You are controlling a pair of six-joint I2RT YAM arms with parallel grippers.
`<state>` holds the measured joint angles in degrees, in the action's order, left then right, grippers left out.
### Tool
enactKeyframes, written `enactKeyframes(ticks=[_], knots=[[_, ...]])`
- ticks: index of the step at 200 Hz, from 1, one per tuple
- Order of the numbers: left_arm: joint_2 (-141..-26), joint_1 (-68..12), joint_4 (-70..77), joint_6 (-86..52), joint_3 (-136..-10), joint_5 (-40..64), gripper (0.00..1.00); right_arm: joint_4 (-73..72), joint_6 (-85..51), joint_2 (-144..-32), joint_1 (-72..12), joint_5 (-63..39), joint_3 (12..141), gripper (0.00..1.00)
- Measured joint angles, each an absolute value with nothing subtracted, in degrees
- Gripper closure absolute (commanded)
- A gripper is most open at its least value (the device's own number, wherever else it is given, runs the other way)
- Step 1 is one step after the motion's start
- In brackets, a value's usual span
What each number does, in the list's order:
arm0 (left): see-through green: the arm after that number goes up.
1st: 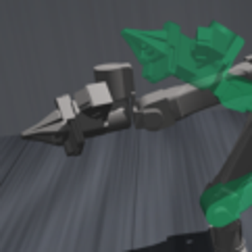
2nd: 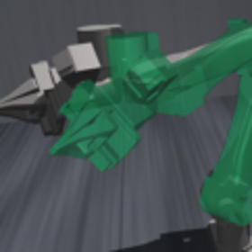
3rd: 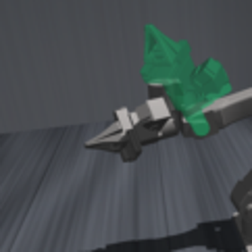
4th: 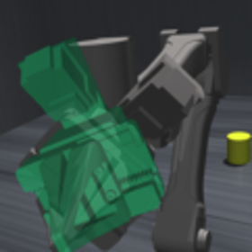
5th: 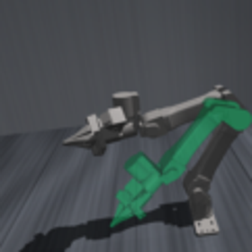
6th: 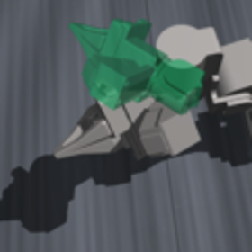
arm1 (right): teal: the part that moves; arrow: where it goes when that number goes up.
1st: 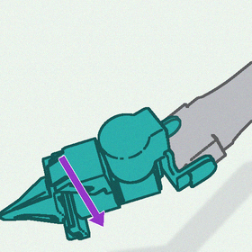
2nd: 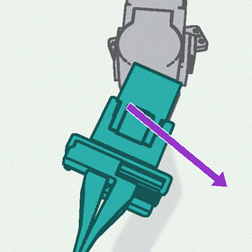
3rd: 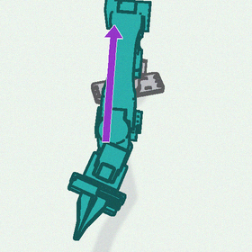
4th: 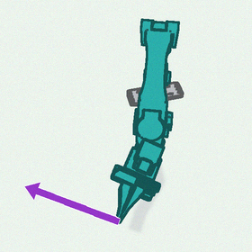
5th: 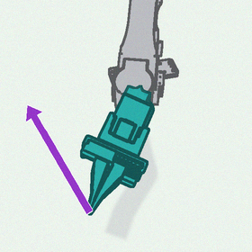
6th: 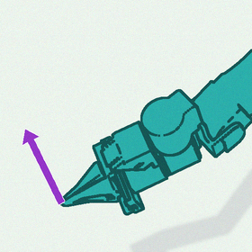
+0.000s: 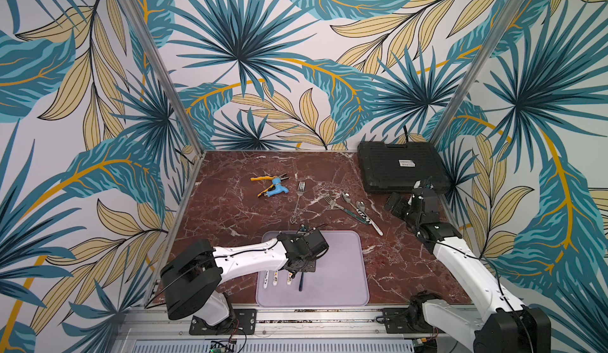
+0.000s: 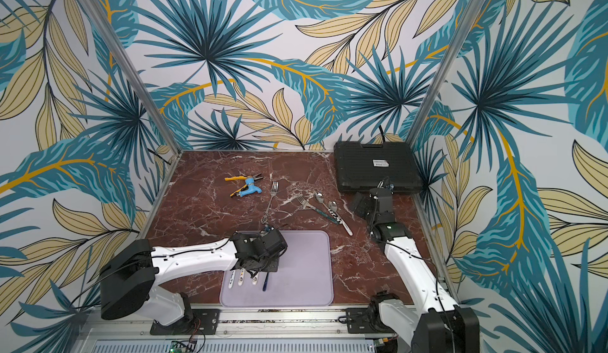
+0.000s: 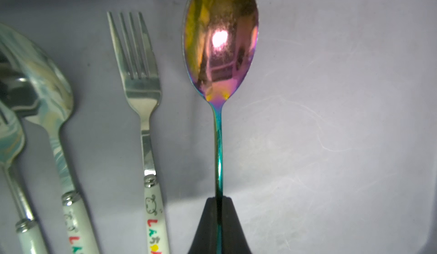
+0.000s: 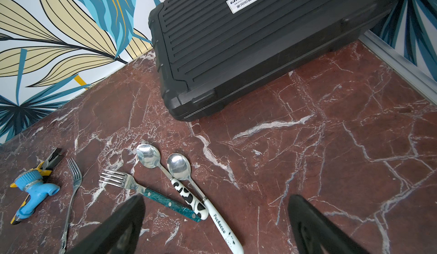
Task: Set the spoon and fork side by side
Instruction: Place the spoon on the tray.
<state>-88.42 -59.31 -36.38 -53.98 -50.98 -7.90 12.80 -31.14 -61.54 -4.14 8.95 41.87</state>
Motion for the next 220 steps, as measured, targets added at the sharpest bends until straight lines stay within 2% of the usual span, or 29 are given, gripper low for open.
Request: enactKeyframes(ticks=[99,123,189,220], knots=[[-91.61,-57.65,-36.21,-54.33,-50.98,-9.23,0.99,12.8,-31.14,-61.49,-4.16,8.95,41.87,0.01],[-91.61,-56.95,-35.75,-54.26,-50.76,-9.17,0.92,12.8,-31.14,-61.49,-4.14,8.95,41.87,0.01],[-91.5,-56.66,-35.75,-52.51,-50.76,-8.8,0.64,12.78,-31.14,-61.49,-4.16,8.95,41.87,0.01],[-89.6,-56.66,-37.69,-51.27,-51.27,-9.08,0.58,12.8,-31.14,-61.49,-4.16,8.95,41.87,0.01]])
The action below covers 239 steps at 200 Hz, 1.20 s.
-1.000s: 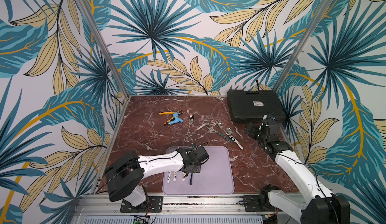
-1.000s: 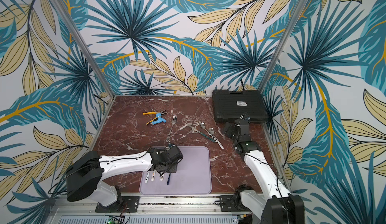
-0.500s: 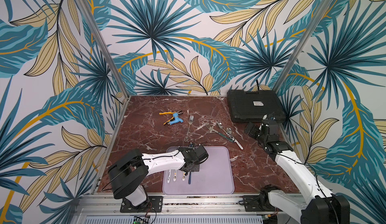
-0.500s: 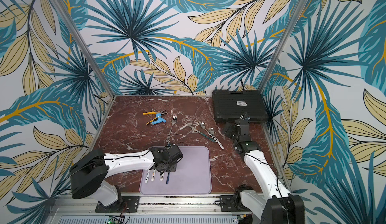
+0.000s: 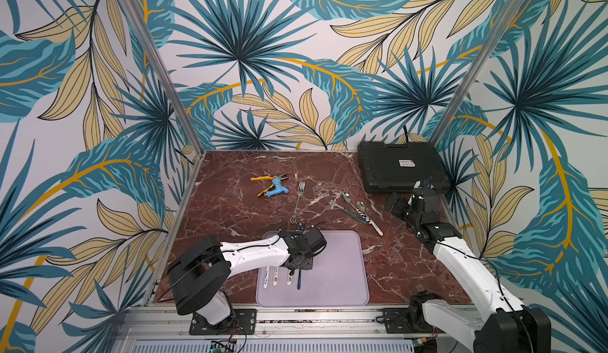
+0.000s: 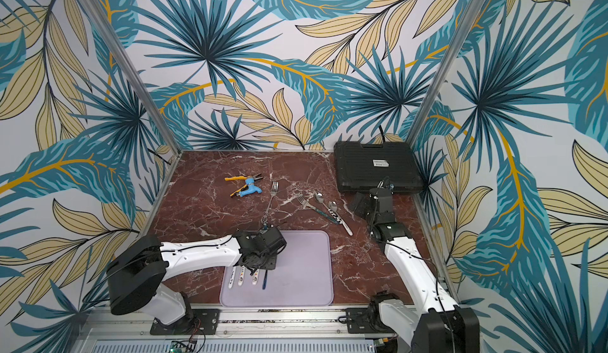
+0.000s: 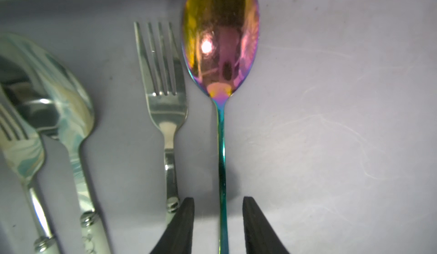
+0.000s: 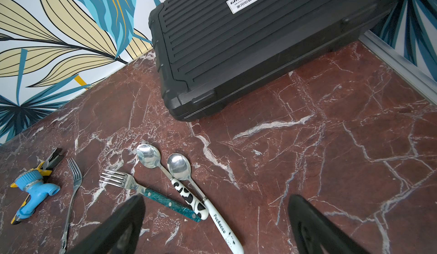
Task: Set the spoon and fork side by side
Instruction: Place the spoon on the tray, then pick up the fork at the center of the board.
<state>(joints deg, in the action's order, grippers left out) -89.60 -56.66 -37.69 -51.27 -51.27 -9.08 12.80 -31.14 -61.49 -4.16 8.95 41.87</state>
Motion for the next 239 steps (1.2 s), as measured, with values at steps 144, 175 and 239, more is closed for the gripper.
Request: enactKeyframes(ticks=[144,175,239], knots=[[-95.37,-38.41,-42.5,-33.41,-73.03,-5.96,0.52,12.8,-31.14,-61.49,-4.16,8.97,41.87,0.0],[-104.01,-35.07,-42.37,-30.39,-77.62,-4.4,0.52,12.8,-31.14,-61.49,-4.14,8.97,41.87,0.0],[-116.22,-30.55,-42.5,-25.93,-88.68,-3.51,0.52,13.06,-31.14,-61.49,-4.14,8.97,41.87,0.01]])
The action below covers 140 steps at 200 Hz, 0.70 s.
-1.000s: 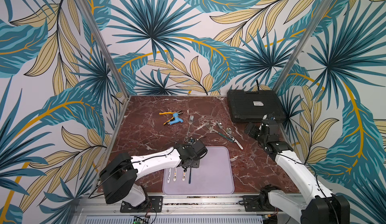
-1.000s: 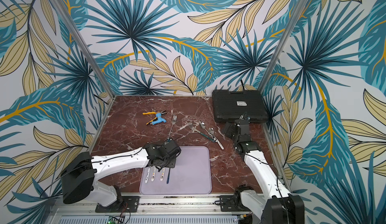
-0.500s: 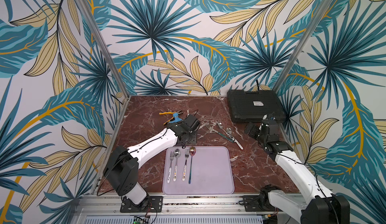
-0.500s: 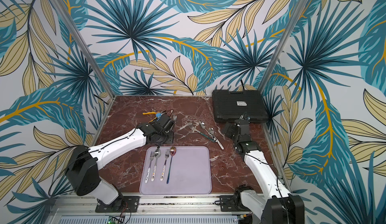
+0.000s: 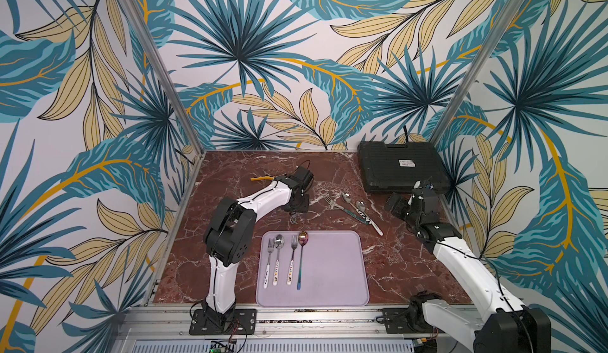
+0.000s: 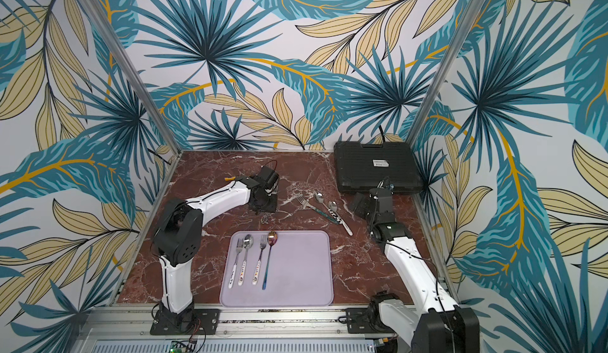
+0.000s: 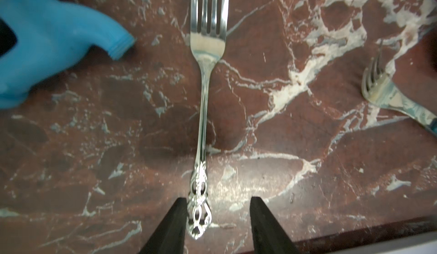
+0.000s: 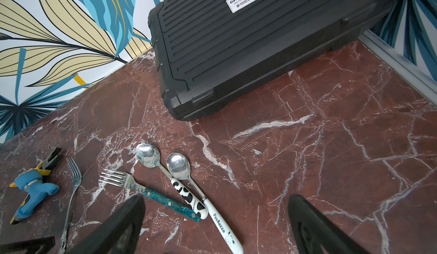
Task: Set the spoon and fork side by side
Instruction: Pick up the fork at the center of the board.
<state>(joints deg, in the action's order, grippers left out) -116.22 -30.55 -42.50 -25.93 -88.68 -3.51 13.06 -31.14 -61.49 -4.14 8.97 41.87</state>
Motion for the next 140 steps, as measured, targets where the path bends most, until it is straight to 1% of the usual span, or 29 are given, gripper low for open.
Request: enactKeyframes(ticks=[45,63,91,97,105,122,140], knots=[[-122.93,-28.77,-43.0,-23.94,-93.71,-2.52,0.54,13.28,-31.14,-61.45,-4.14,8.97,41.87,0.0],[-124.6,-28.27,-43.31,-23.42,-95.35,-2.26,0.58,13.37,-31.14,-61.39,-4.16,8.97,41.87,0.0],[-126.48,-27.44,-43.64,-22.87,-98.13,-1.89,0.68,13.39,-31.14,-61.39,-4.14,8.97,41.87,0.0],[-126.69,-27.31,-43.81,-22.59,-98.48,-1.89,0.72,13.41,-31.14,-61.39,-4.14,8.97,41.87,0.01],[-126.98,-27.24,-43.99,-22.87,-98.91,-1.78,0.79,13.41,-31.14,-61.39,-4.16,8.97,41.87,0.01],[-127.28,-27.14,-44.64,-22.22,-99.48,-1.61,0.89,13.41,-31.14,-61.39,-4.14,8.97,41.87,0.01],[-127.44,-27.0,-45.12,-22.46,-99.81,-1.41,0.94,13.41,-31.14,-61.39,-4.14,8.97,41.87,0.01]])
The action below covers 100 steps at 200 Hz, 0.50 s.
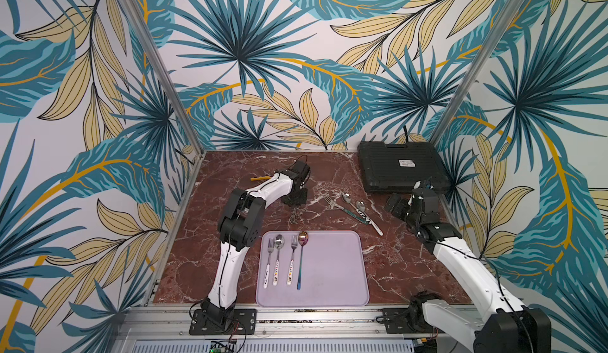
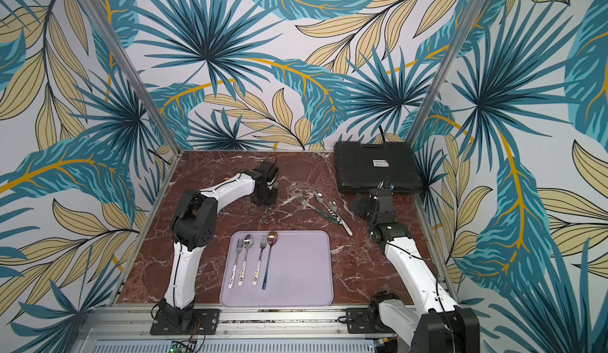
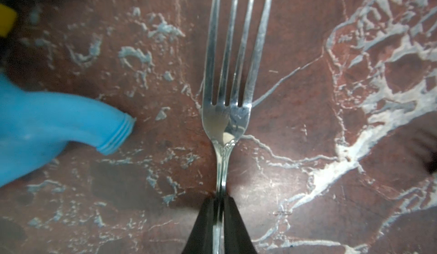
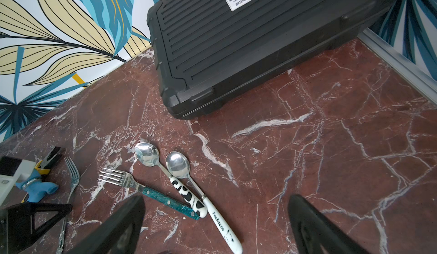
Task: Set the spoon and fork side by side
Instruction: Pick up the fork at the center of the board.
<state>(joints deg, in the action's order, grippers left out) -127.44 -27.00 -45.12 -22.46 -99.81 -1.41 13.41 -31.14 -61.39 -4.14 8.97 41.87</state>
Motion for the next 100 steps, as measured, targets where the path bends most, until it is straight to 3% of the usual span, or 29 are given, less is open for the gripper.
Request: enactKeyframes(ticks=[16,100], knots=[[-127.44,-26.98,-45.45,-22.52,-99.98,-1.23,1.0,13.41,-31.14,-61.39,-4.14,8.97,41.87,0.01],[-124.9,-27.79,-47.79,-23.0,-100.03,-1.1,1.0,13.45,-31.14,-61.06,-4.16,8.97,41.87,0.01]])
